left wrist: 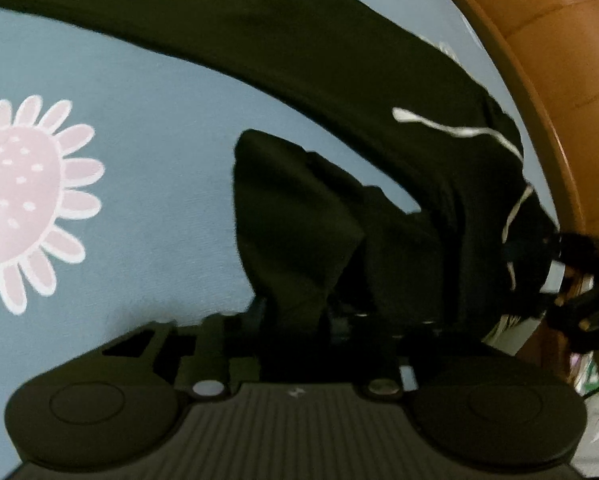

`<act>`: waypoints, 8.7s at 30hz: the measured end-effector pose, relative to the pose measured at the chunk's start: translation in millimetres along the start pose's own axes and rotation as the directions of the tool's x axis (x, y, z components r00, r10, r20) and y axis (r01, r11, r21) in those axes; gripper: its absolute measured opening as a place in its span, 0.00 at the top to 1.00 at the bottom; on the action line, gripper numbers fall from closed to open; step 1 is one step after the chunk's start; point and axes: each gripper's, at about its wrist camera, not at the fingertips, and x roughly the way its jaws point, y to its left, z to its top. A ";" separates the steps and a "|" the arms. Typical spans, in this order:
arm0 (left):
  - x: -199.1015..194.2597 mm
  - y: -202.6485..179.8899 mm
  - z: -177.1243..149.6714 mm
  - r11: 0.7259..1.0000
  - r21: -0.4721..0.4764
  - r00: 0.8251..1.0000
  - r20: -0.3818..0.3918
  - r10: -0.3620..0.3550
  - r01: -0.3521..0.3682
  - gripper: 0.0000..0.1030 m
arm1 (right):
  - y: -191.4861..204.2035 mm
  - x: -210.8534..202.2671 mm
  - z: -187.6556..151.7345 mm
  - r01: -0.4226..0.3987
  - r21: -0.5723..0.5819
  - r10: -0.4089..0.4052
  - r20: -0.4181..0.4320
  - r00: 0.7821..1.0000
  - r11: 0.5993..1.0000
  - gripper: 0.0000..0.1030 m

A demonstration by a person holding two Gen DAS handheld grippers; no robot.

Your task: Fold clothes

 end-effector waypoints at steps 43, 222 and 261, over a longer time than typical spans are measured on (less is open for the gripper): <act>-44.1 4.9 -26.2 0.942 0.316 0.988 -0.142 -0.066 0.109 0.45 | 107.1 34.0 21.5 -0.051 -0.274 0.036 -0.060 0.998 0.960 0.23; 171.1 -240.4 249.0 0.038 0.986 0.968 -0.168 0.187 0.163 0.91 | -208.3 -27.6 52.2 0.058 -0.400 0.005 0.154 0.988 0.915 0.46; 129.2 -239.3 249.3 0.389 0.873 0.954 0.236 0.188 -0.292 0.55 | -306.5 -62.7 38.7 0.197 0.294 -0.276 0.258 0.926 0.935 0.36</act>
